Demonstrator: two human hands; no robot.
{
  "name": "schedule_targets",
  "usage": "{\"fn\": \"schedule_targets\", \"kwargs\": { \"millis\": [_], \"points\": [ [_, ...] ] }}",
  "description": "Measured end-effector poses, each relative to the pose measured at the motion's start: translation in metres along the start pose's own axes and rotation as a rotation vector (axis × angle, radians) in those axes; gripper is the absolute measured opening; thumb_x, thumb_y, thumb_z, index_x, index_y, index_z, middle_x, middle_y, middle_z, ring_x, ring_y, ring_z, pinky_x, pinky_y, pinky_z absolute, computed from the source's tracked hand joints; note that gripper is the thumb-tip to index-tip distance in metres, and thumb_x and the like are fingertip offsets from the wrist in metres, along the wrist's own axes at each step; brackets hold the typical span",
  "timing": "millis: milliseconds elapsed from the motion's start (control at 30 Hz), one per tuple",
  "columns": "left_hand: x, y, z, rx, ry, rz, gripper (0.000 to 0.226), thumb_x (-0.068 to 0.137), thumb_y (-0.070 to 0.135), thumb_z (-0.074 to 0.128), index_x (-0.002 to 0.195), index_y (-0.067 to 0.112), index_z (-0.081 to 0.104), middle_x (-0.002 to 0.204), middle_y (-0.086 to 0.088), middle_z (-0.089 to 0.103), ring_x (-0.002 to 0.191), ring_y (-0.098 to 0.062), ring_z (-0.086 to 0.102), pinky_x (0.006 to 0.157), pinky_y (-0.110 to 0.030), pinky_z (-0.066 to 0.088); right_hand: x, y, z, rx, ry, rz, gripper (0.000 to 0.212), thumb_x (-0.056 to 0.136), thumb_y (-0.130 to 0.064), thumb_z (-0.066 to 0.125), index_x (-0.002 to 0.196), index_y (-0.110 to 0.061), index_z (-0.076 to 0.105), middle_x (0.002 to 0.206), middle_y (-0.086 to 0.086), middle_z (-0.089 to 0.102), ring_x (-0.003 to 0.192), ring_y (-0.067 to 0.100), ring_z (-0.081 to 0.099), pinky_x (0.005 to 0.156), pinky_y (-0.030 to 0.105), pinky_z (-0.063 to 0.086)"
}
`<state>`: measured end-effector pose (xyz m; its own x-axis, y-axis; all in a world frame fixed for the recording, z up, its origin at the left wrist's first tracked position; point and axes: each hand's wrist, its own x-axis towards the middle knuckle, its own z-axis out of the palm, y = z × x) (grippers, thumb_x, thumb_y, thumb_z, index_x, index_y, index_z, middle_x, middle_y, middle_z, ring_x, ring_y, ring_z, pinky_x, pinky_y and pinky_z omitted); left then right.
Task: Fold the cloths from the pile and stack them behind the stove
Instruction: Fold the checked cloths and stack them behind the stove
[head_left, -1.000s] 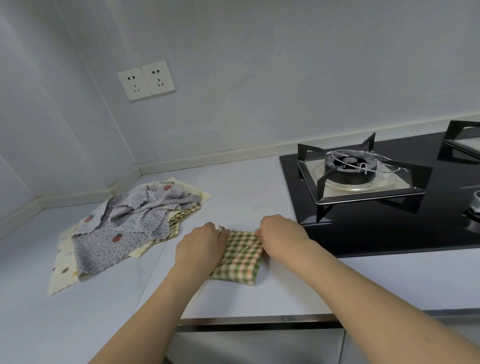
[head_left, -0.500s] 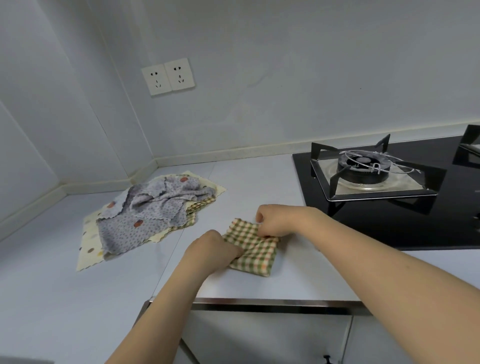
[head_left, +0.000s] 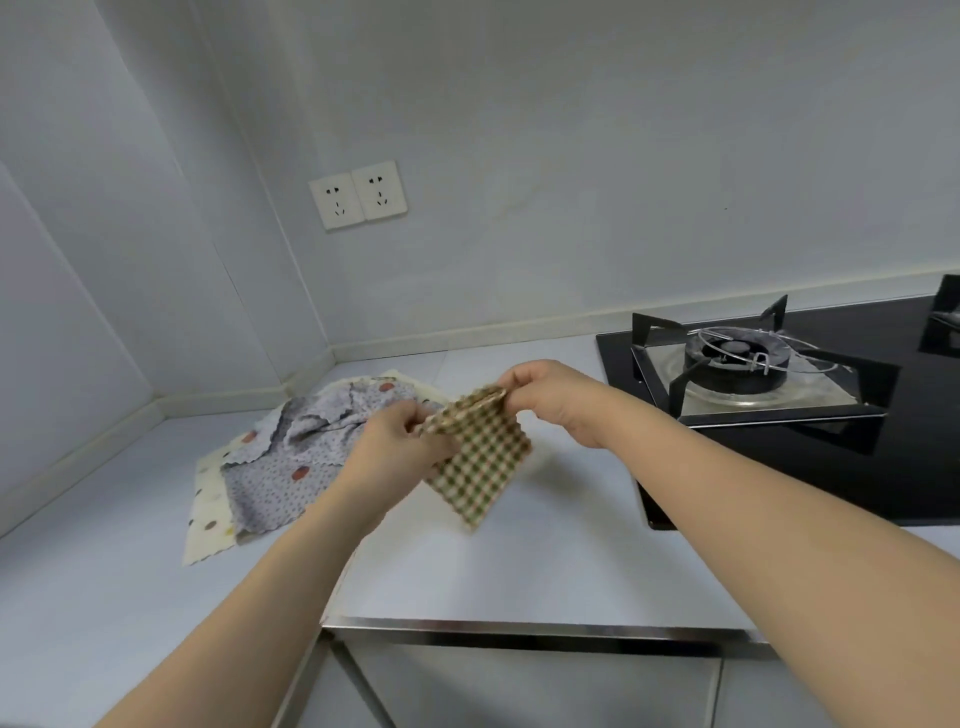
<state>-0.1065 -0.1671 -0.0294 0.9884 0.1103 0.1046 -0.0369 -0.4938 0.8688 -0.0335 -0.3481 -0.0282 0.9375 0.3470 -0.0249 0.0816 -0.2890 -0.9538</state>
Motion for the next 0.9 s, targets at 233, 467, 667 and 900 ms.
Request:
{"fn": "schedule_targets", "kwargs": {
  "millis": [233, 467, 667, 900],
  "points": [
    [-0.025, -0.028, 0.028, 0.887, -0.109, 0.642, 0.013, 0.078, 0.028, 0.061, 0.088, 0.022, 0.054, 0.085, 0.006, 0.055, 0.08, -0.019, 0.054, 0.066, -0.032, 0.043, -0.024, 0.034, -0.011, -0.21, 0.092, -0.045, 0.033, 0.083, 0.005, 0.052, 0.077, -0.022, 0.069, 0.081, -0.003, 0.057, 0.07, 0.01, 0.051, 0.062, 0.02, 0.04],
    [-0.02, -0.047, 0.03, 0.352, -0.039, 0.167, 0.013, 0.094, 0.03, 0.051, 0.092, 0.023, 0.061, 0.09, 0.003, 0.062, 0.082, -0.013, 0.057, 0.068, -0.028, 0.043, -0.053, 0.067, 0.014, -0.726, 0.02, 0.169, 0.037, 0.092, -0.047, 0.051, 0.07, -0.017, 0.044, 0.073, -0.002, 0.049, 0.067, 0.017, 0.048, 0.053, 0.029, 0.032],
    [0.005, -0.066, 0.031, 0.686, -0.194, -0.123, 0.02, 0.091, 0.037, 0.056, 0.098, 0.019, 0.056, 0.102, -0.001, 0.058, 0.1, -0.024, 0.052, 0.081, -0.036, 0.046, -0.057, 0.06, 0.03, -0.886, -0.025, 0.195, 0.037, 0.093, -0.045, 0.053, 0.106, -0.01, 0.054, 0.106, 0.007, 0.056, 0.098, 0.026, 0.055, 0.073, 0.029, 0.038],
    [-0.001, -0.044, 0.022, 0.106, -0.343, -0.182, 0.012, 0.093, 0.012, 0.059, 0.092, 0.015, 0.047, 0.091, -0.01, 0.059, 0.075, -0.02, 0.051, 0.064, -0.027, 0.037, -0.051, 0.056, 0.011, -0.417, -0.017, 0.34, 0.012, 0.079, -0.017, 0.061, 0.076, -0.016, 0.049, 0.067, 0.0, 0.044, 0.061, 0.015, 0.042, 0.051, 0.024, 0.031]
  ]
}}
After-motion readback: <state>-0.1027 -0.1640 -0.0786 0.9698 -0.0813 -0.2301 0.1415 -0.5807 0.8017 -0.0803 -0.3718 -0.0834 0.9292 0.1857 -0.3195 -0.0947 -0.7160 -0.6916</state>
